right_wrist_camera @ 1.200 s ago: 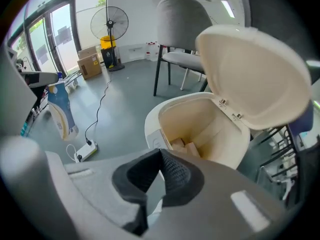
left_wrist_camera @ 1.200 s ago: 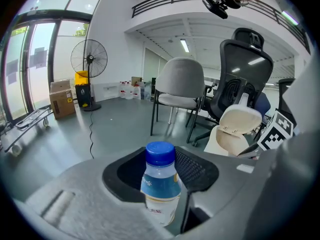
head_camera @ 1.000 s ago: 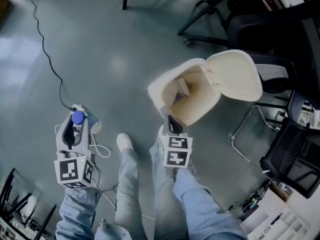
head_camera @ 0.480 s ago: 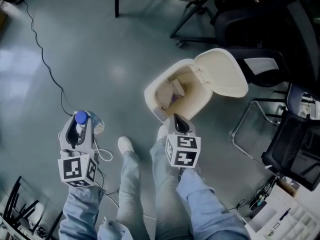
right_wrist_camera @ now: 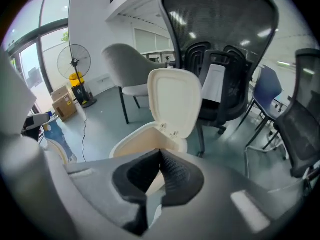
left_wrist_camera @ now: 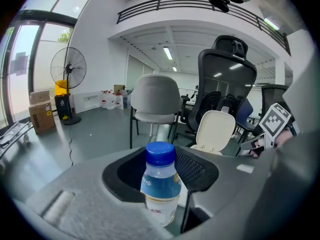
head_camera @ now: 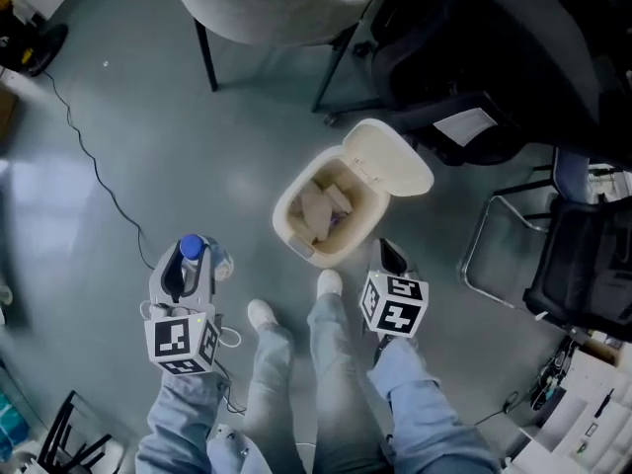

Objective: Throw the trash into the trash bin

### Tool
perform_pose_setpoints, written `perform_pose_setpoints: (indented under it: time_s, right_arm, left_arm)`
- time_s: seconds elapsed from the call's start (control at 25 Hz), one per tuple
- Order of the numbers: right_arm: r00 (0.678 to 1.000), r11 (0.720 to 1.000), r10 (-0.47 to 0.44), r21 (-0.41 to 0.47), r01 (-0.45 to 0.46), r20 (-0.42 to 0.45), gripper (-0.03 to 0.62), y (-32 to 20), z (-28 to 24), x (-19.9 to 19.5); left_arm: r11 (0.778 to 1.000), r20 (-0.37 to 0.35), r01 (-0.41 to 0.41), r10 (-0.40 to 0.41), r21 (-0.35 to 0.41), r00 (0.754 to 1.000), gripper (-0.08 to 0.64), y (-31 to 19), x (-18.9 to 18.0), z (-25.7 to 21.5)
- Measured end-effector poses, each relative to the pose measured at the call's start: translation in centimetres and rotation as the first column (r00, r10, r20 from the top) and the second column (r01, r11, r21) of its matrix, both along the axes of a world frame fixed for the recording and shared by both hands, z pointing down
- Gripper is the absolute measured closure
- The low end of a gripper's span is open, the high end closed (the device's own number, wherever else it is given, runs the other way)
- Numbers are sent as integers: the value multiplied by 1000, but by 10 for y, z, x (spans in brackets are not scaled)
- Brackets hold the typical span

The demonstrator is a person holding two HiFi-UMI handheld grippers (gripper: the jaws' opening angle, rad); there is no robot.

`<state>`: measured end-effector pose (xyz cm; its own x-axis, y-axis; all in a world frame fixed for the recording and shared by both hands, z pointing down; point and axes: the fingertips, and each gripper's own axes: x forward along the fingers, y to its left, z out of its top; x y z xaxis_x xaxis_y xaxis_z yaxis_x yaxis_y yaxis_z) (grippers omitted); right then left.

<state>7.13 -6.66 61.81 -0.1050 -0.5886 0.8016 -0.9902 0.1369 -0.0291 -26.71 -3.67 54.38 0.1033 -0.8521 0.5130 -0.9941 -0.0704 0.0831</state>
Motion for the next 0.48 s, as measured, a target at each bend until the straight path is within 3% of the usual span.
perform_pose_setpoints:
  time_s: [0.28,0.48]
  right_arm:
    - [983,983,182,7,-182,36,589,19,-27,65]
    - [963,965,263,-1,-263,53,589,33,-27,97]
  left_arm:
    - [989,-16,-146,147,37,989,373,-30,68,-29]
    - [975,-38,-217,219,54,975,373,-49,111,-35]
